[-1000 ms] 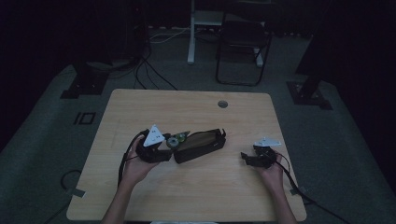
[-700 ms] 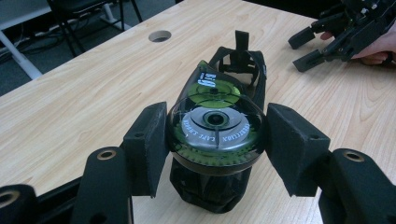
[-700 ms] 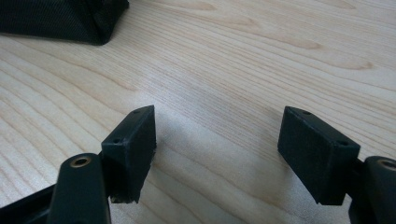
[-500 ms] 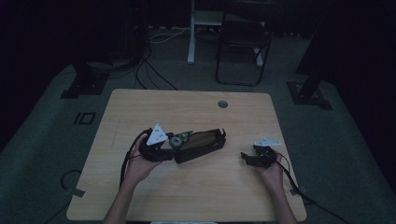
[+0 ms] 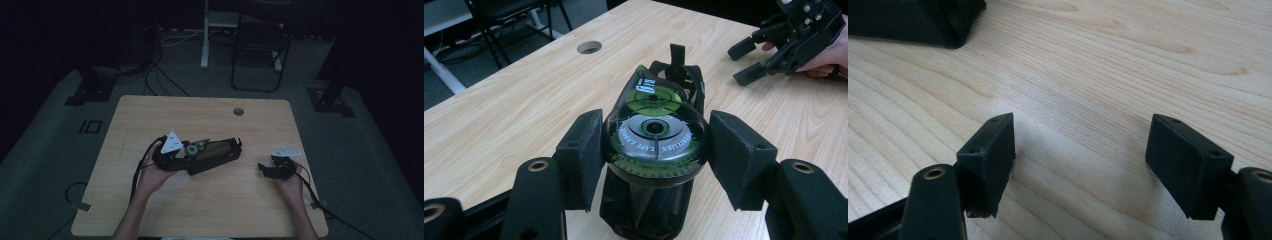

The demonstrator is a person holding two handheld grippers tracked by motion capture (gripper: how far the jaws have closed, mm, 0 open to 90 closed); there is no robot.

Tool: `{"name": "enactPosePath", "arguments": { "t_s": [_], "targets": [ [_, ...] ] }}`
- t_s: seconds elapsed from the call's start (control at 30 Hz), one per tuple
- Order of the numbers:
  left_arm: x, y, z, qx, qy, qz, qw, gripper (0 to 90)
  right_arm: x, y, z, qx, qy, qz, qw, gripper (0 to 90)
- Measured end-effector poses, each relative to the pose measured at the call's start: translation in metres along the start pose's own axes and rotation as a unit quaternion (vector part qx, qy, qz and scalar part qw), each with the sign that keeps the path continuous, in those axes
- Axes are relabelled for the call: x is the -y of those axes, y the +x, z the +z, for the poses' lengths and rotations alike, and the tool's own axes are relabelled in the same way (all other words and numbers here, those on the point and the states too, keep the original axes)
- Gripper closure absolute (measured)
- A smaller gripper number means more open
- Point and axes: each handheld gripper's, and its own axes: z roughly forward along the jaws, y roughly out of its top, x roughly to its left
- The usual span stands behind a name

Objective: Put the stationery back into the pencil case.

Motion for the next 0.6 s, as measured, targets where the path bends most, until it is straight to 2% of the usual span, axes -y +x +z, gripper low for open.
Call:
{"name": "enactPosePath", "arguments": {
  "t_s": [0.6],
  "targets": [
    [-0.013, -0.003, 0.008, 0.01, -0.003, 0.011, 0.9999, 41.5, 0.0, 0.0, 0.0, 0.0, 0.0, 0.0, 1.0, 27.7]
  ]
}}
